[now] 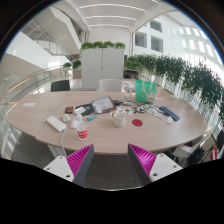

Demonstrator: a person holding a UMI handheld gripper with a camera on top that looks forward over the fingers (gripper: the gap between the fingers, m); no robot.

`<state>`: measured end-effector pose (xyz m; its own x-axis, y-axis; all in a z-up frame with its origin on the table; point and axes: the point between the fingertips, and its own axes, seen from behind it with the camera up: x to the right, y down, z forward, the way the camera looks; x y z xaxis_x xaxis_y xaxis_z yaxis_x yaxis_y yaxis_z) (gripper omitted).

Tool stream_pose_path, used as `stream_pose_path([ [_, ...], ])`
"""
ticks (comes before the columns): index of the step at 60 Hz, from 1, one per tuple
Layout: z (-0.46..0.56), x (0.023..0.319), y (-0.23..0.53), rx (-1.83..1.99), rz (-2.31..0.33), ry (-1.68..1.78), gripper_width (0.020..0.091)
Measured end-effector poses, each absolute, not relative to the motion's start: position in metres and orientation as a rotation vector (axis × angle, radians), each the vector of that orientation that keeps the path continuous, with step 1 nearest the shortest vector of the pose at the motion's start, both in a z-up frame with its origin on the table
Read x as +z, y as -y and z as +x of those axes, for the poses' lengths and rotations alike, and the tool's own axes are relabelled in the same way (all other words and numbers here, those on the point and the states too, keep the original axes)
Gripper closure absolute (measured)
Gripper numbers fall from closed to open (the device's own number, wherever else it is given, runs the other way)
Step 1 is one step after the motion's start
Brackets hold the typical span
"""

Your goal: Pour water

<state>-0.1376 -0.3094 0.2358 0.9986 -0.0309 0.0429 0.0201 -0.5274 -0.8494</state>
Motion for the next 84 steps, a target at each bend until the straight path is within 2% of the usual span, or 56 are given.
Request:
stream_pose_path([
  [1,-0.136,0.244,0.320,-0.066,-2.124,-0.012,0.0293],
  [7,-0.129,0.248,0.317,-0.100,-2.105,-0.018,0.0294],
  [24,-0.116,0.237,0.296,-0.107,-2.105,-0.040,0.0294],
  [33,-0.149,0.214,0.277,0.023,-2.039,0.100,0.0288],
  [40,-0.177,0.168,0.254,0.056,-1.989,0.200,0.0289],
  [49,-0.230,0.115,0.202,0.158,-1.932,0.170,0.0288],
  [57,-0.280,0.084,0.146,0.197,-1.877,0.238,0.0283],
  [64,-0.299,0.069,0.102,0.165,-1.844,0.301,0.0282],
  [78,-0.305,0.067,0.036,0.164,-1.803,0.294,0.0277],
  [81,-0.309,0.063,0.031,0.179,-1.812,0.308,0.0323],
  [84,-0.313,0.058,0.030,0.194,-1.823,0.324,0.0469],
])
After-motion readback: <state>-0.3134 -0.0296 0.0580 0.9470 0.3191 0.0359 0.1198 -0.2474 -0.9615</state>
